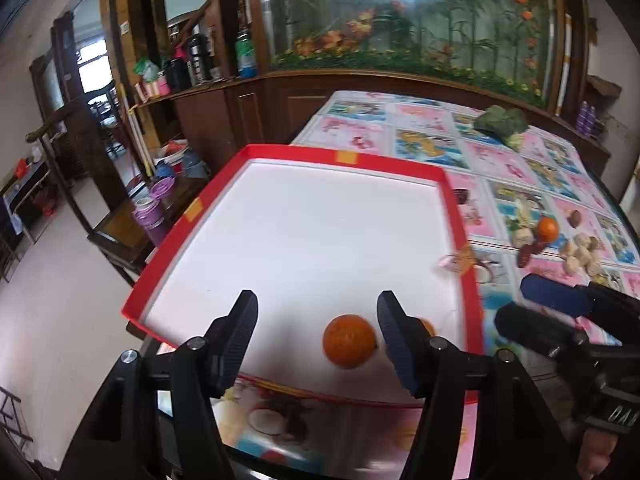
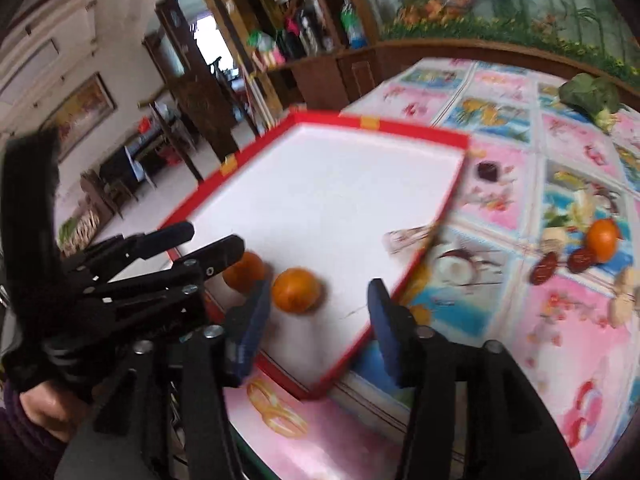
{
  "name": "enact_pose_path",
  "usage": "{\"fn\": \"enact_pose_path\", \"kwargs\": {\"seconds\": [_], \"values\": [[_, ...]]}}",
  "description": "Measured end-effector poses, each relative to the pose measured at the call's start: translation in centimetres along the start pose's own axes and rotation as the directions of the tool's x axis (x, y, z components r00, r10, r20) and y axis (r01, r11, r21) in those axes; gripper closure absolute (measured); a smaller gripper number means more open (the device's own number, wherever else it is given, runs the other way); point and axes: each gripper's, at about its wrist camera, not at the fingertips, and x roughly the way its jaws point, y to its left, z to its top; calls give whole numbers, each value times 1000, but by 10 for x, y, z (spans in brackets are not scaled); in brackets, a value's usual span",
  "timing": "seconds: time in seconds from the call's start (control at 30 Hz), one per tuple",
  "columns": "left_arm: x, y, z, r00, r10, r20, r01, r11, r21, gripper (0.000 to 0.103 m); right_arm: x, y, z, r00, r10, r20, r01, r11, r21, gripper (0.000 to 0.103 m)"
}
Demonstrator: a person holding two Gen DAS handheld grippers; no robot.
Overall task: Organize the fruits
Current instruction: 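Move both open tools from the tray back over the fruits, then grasp a beige round pastry with the left tool while the right tool grasps a white cube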
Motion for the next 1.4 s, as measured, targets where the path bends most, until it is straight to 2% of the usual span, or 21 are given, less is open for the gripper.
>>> {"fn": "enact_pose_path", "kwargs": {"seconds": [0.17, 0.27, 0.37, 0.53, 0.63, 0.73, 0.9, 0.97, 1.1, 1.27, 1.4], "values": [[-10, -38, 2, 994, -111, -10, 112, 992, 56, 36, -47, -36, -11, 997, -36, 74, 32, 998, 56, 45], [-20, -63, 6, 983, -181, -24, 182, 979, 87, 36, -76, -67, -23, 992, -91, 85, 81, 990, 113, 45], [-39, -88, 11, 973, -231, 0, 229, 963, 140, 35, -110, -100, -36, 980, -173, 96, 154, 972, 179, 45], [-62, -126, 10, 953, -302, 5, 293, 931, 216, 31, -162, -134, -50, 948, -309, 77, 286, 933, 219, 45], [-62, -144, 8, 946, -323, -24, 319, 914, 249, 31, -175, -148, -51, 940, -340, 40, 323, 919, 226, 45], [-49, -162, 11, 946, -318, -63, 323, 903, 284, 31, -174, -157, -47, 931, -364, 6, 355, 913, 201, 45], [-21, -183, 12, 936, -323, -143, 351, 893, 282, 31, -148, -177, -41, 929, -369, -38, 369, 913, 172, 46], [-10, -192, 10, 929, -328, -173, 366, 884, 292, 31, -136, -190, -38, 933, -353, -72, 361, 915, 179, 54], [7, -200, 9, 919, -321, -230, 381, 874, 303, 31, -121, -204, -30, 942, -321, -98, 333, 931, 153, 55], [21, -202, 14, 919, -303, -253, 373, 877, 303, 31, -100, -209, -21, 945, -301, -131, 315, 944, 101, 55], [31, -205, 18, 916, -295, -273, 371, 881, 292, 31, -89, -214, -18, 950, -287, -123, 298, 951, 82, 55]]}}
